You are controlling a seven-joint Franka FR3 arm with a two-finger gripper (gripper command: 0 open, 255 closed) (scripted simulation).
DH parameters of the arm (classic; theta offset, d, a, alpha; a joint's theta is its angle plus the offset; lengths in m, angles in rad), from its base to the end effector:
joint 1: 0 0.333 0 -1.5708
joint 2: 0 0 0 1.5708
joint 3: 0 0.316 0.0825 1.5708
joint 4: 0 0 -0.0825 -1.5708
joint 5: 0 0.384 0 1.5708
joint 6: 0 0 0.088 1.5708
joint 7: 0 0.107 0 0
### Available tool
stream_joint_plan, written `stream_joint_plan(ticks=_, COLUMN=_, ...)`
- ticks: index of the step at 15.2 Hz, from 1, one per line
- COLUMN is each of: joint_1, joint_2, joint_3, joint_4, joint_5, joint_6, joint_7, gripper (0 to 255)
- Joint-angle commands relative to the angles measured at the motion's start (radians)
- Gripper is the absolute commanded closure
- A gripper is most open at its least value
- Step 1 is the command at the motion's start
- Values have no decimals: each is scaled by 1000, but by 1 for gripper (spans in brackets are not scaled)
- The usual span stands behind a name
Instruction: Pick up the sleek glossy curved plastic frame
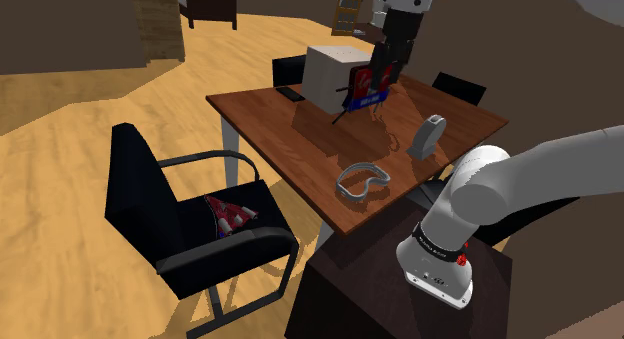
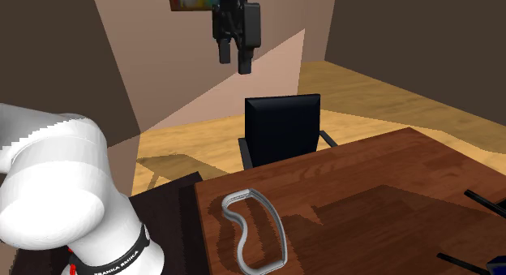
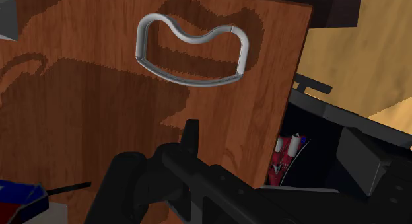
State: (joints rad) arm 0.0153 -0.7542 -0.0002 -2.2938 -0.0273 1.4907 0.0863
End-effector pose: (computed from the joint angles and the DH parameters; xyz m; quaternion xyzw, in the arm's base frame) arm 0.3077 0.0015 0.6031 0.9989 -0.0363 -0.0237 0.0148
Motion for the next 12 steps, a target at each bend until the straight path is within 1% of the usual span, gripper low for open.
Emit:
stream_joint_plan(ticks=1, joint_1=0, joint_2=0, joint_3=0, joint_4=0, joint_5=0, joint_6=0, joint_7=0, gripper=0)
stream_joint_plan(ticks=7, joint_1=-4, joint_2=-28, joint_3=23, joint_4=-221, joint_5=-5, joint_6=196, joint_7=41, gripper=0)
stream_joint_plan(ticks=12, joint_1=-8, joint_2=-7, joint_3=43, joint_4=-377, joint_5=-10, joint_6=376, joint_7=79, gripper=0)
